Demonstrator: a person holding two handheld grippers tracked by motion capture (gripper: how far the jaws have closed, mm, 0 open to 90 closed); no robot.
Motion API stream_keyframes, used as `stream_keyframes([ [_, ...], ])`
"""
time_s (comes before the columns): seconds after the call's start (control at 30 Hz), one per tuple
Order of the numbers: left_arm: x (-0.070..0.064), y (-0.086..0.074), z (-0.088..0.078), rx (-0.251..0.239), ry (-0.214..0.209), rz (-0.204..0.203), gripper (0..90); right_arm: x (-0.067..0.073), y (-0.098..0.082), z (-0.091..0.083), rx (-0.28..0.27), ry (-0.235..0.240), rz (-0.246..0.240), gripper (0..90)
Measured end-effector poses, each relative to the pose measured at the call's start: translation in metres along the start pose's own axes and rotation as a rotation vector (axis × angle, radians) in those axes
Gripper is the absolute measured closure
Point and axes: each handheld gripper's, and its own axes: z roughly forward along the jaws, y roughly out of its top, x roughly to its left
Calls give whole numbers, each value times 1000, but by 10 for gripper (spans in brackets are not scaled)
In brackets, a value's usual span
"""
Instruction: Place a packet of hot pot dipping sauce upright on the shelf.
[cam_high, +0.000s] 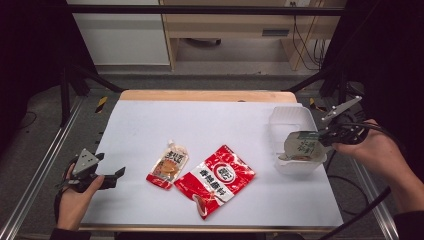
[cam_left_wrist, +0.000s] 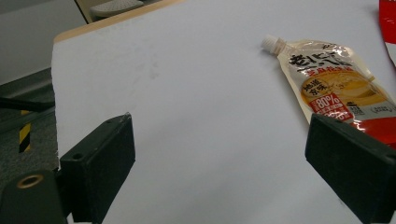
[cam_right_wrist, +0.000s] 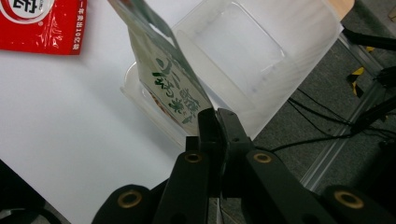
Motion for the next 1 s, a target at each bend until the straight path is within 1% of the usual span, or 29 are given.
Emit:
stream_keyframes([
  [0.1, -1, 0, 0, 3, -1, 4, 82, 2, 0, 8, 3, 18, -16, 897],
  [0.2, -1, 0, 0, 4, -1, 5, 82, 2, 0, 12, -4, 19, -16, 897],
  [0.23, -1, 0, 0, 4, -1, 5, 82, 3, -1, 17, -6, 26, -13, 897],
  [0.3, -1, 0, 0, 5, -1, 5, 82, 3, -2, 21, -10, 32, -13, 896],
  [0.37, -1, 0, 1, 6, -1, 6, 82, 4, -3, 26, -8, 38, -3, 894],
  [0.43, -1, 0, 1, 6, -2, 8, 82, 4, -4, 31, -9, 44, -6, 891],
  [0.53, -2, 0, 1, 7, -1, 10, 82, 2, -5, 34, -16, 35, 1, 890],
  [0.57, -2, 0, 1, 8, 0, 10, 82, 2, -5, 33, -12, 39, 13, 882],
  [0.6, -2, 0, 1, 8, 0, 10, 82, 1, -6, 34, -18, 35, 7, 868],
  [0.7, -2, 0, 1, 8, 2, 11, 82, 0, -7, 34, -23, 32, 9, 844],
  [0.77, -2, 0, 1, 11, 1, 10, 82, -1, -9, 34, -26, 32, 30, 718],
  [0.83, -2, 0, 1, 12, 2, 11, 82, -1, -10, 33, -37, 18, 26, 601],
  [0.87, -2, 0, 1, 12, 2, 11, 82, -1, -10, 33, -37, 18, 26, 601],
  [0.9, -2, 0, 2, 13, 4, 12, 82, 1, -10, 31, -57, 15, 24, 523],
  [0.93, -2, 0, 2, 13, 4, 12, 82, 1, -10, 31, -57, 15, 24, 523],
  [0.97, -2, 0, 2, 15, 4, 13, 82, 6, -9, 27, -77, 0, 10, 420],
  [1.0, -2, 0, 2, 17, 2, 15, 82, 8, -8, 26, -89, -3, -2, 402],
])
